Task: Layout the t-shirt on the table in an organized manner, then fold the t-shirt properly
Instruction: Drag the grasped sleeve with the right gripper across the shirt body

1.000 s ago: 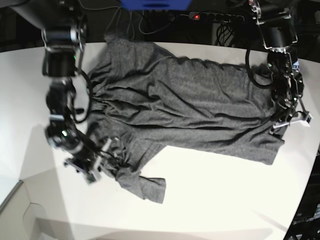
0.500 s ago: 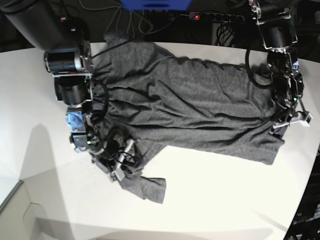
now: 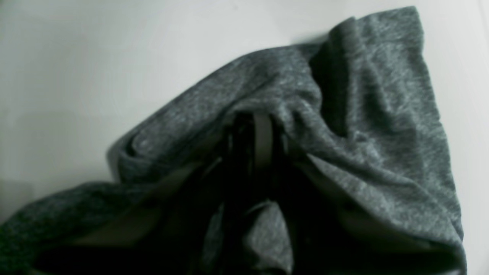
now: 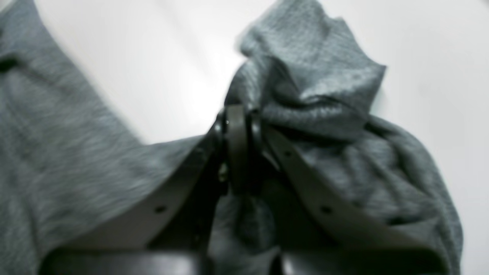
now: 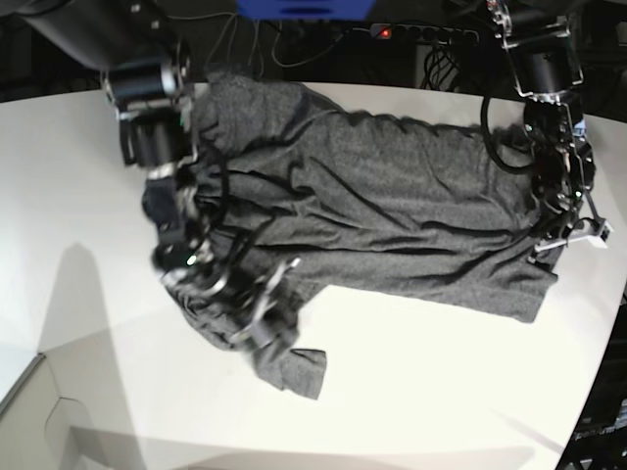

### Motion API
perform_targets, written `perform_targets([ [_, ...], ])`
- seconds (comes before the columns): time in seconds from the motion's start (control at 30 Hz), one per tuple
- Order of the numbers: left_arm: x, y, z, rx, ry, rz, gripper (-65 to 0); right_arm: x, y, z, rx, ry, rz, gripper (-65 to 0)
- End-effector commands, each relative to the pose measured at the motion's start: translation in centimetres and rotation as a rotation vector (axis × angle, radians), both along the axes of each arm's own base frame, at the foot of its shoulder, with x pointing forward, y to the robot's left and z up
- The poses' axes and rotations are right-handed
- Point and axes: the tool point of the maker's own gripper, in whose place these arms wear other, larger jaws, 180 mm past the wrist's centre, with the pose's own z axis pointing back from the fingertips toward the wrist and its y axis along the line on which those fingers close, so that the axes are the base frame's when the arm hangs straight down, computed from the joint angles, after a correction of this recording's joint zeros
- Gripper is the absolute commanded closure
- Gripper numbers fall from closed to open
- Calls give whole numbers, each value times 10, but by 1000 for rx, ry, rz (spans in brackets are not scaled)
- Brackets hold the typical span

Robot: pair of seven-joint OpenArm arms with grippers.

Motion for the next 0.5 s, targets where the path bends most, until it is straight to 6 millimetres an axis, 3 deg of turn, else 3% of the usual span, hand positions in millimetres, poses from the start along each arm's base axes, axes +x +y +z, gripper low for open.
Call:
perform_targets([
  [0.0,4,4,8,8,-10,3,-69,0,27,33,50,-87,64,0],
  [0.1,4,4,8,8,-10,3,-69,-39,68,45,21,-139,196,0],
  [0.27,5,4,8,8,-12,3,-69,-94,109,54,11,-166,336,0],
  [0.47,5,4,8,8,-12,3,-69,-115,116,40,-3,-133,381,0],
])
